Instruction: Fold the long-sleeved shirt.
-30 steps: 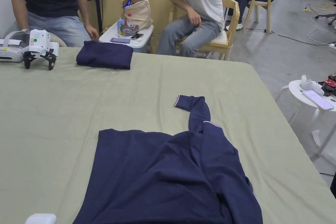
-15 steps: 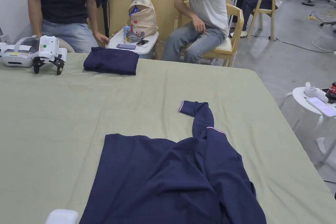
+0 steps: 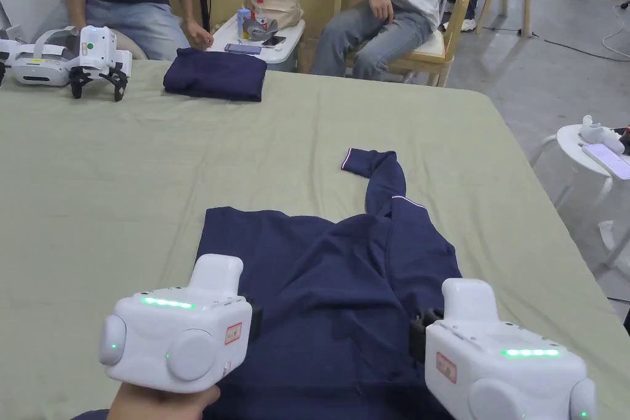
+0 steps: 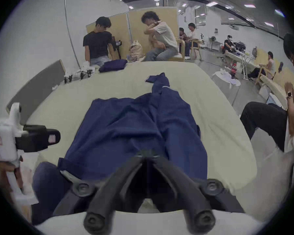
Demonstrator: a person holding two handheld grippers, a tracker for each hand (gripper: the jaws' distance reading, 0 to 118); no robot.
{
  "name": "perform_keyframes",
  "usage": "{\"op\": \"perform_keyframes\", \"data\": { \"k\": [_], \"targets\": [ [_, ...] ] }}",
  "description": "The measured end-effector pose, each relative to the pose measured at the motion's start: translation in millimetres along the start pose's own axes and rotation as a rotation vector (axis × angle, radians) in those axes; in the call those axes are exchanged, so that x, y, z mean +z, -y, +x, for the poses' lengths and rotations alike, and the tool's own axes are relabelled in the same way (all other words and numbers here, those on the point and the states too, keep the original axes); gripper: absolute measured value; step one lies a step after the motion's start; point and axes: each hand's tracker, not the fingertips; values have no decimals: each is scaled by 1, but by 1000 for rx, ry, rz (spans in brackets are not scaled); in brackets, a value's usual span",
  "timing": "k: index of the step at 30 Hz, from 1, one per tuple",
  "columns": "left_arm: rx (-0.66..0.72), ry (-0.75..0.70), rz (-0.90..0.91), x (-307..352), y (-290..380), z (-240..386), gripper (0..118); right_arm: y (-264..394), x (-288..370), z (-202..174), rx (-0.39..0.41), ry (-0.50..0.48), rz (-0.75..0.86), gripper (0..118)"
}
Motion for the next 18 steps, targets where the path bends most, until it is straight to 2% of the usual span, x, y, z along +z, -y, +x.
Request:
{"op": "perform_keyframes", "data": {
  "k": [1,3,6,9,11,14,18],
  "targets": [
    [8,12,-39,-6,3,-2,0,4,-4,-2,28,10,-10,2],
    [13,72,-61,-16,5,-1,0,8,-15,-2,34,-43,-67,2],
    [-24,-17,-52,-30,-1,0,0,15,-38,5,21,-34,-95,2],
    [-11,-18,-56,-51,-16,-10,0,5,-62,13,-7,-55,-135,2],
    [-18,-34,-59,-66,-30,-12,0,-12,-86,20,8,-73,-152,2],
    [-44,-51,-57,-86,-59,-15,0,-73,-131,34,76,-80,-152,2],
    [-50,-56,-39,-118,-98,-25,0,-190,-220,60,89,-98,-119,2]
  ]
}}
